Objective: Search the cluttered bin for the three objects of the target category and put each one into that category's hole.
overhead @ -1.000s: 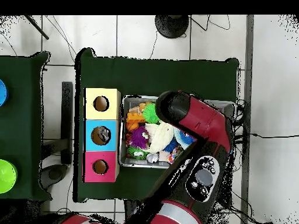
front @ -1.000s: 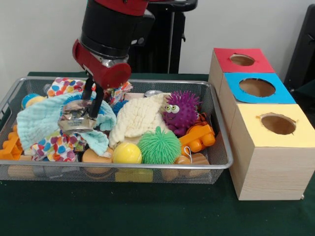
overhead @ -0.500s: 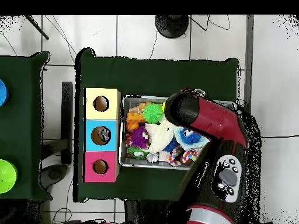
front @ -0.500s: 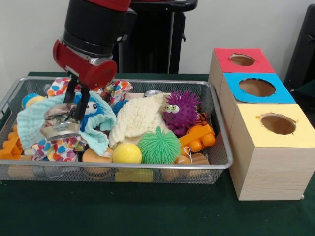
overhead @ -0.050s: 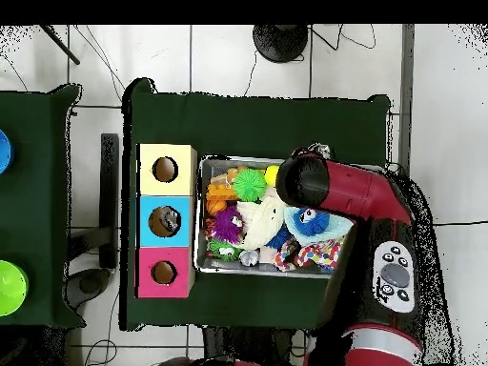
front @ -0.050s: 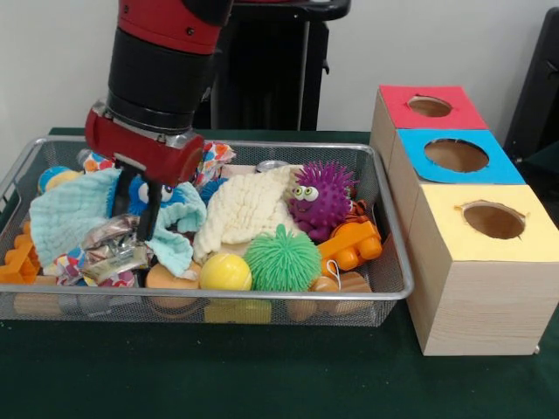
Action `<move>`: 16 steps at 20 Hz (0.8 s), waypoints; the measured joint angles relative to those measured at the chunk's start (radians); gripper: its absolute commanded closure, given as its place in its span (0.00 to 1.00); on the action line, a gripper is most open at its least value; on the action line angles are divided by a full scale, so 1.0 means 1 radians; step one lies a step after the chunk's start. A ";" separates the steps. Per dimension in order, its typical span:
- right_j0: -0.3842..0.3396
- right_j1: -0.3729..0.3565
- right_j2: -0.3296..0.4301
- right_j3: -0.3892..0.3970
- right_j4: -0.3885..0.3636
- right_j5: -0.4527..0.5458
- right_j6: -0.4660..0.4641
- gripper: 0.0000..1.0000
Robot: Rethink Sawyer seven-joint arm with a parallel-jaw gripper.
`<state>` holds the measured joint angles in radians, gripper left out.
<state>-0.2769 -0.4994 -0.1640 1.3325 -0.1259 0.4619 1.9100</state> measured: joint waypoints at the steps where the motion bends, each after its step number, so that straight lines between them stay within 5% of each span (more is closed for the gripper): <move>1: -0.001 -0.002 0.008 0.000 -0.012 0.000 -0.006 1.00; 16: 0.029 -0.155 0.112 0.010 -0.068 0.222 -0.015 1.00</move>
<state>-0.2476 -0.6545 -0.0516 1.3423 -0.1936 0.6842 1.8949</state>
